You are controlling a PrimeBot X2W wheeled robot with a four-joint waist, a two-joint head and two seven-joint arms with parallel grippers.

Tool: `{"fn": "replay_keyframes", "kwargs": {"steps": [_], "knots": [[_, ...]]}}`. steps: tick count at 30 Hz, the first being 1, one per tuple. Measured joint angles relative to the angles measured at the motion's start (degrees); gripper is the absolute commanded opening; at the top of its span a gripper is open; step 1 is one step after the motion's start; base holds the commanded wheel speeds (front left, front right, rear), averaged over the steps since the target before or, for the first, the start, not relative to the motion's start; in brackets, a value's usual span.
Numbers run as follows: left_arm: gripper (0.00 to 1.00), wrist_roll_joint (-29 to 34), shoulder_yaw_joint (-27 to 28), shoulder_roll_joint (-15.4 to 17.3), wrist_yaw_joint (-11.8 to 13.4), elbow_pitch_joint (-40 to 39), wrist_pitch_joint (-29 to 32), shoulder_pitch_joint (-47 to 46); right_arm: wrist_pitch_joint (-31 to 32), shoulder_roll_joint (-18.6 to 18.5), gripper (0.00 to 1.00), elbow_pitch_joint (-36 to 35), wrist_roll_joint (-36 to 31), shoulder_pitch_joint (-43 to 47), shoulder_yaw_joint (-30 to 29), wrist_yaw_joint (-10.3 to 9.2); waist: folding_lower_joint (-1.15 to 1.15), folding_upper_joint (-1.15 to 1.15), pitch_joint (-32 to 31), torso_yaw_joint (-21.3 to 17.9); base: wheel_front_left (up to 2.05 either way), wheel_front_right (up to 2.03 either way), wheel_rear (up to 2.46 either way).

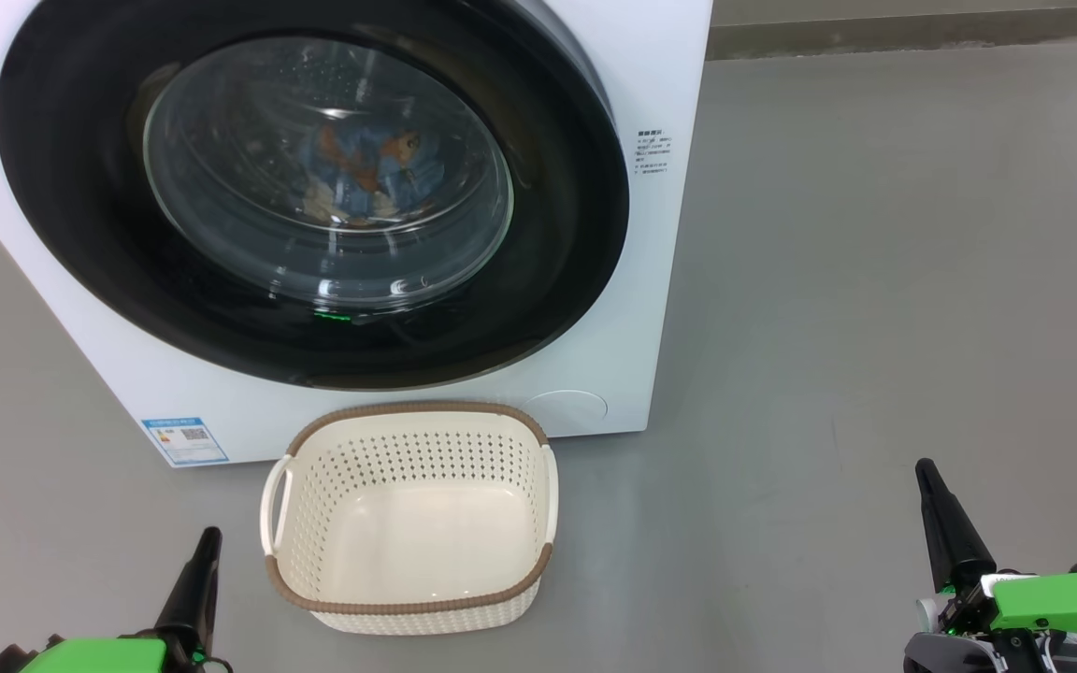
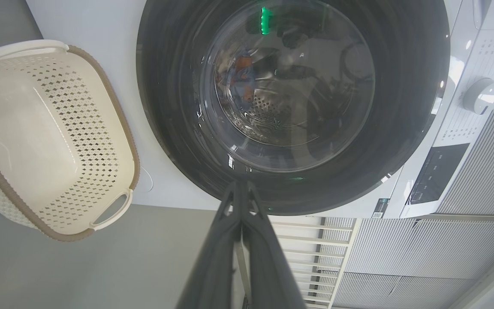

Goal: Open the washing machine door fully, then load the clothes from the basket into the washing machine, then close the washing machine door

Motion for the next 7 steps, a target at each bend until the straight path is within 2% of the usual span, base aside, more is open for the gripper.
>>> {"fn": "replay_keyframes", "kwargs": {"steps": [7], "knots": [[0.00, 0.0, 0.0, 0.0, 0.0, 0.0, 0.0, 0.0, 0.0, 0.0, 0.00, 0.0, 0.0, 0.0, 0.0, 0.00, 0.00, 0.00, 0.0, 0.0, 0.00, 0.00, 0.00]]}}
